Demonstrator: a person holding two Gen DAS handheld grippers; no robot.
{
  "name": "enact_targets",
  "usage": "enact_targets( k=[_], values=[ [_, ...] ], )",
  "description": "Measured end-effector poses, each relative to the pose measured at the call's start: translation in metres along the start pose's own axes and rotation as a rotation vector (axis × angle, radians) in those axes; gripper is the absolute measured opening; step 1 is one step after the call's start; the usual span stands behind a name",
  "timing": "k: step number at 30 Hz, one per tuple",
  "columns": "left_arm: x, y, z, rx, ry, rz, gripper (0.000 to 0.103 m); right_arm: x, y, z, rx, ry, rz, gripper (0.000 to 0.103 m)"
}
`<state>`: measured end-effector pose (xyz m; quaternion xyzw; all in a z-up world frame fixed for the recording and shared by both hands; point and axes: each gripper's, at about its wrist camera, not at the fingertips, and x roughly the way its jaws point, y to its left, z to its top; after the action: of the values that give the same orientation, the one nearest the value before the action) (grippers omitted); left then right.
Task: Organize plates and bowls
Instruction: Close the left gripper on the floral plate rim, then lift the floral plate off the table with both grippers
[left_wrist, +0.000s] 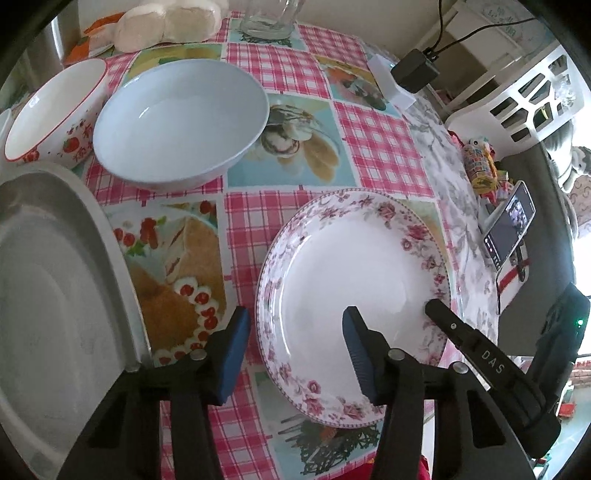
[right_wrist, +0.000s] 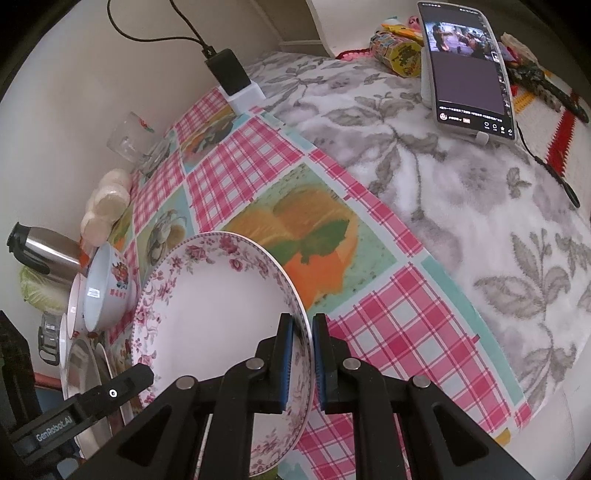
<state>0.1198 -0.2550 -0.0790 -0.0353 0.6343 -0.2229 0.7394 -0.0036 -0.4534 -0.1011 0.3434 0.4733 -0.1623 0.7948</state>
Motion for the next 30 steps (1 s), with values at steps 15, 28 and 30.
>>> enact_targets(
  k=[15, 28, 30],
  values=[
    [0.027, 0.005, 0.009, -0.029, 0.022, 0.002, 0.022, 0.001, -0.014, 0.004, 0.053, -0.012, 0.051, 0.012],
    [0.028, 0.008, 0.009, -0.008, -0.026, -0.019, 0.017, 0.003, -0.018, 0.002, 0.061, -0.028, 0.104, 0.013],
    [0.026, 0.009, 0.008, -0.003, -0.032, -0.021, 0.017, 0.003, -0.016, 0.002, 0.043, -0.033, 0.098, 0.013]
  ],
)
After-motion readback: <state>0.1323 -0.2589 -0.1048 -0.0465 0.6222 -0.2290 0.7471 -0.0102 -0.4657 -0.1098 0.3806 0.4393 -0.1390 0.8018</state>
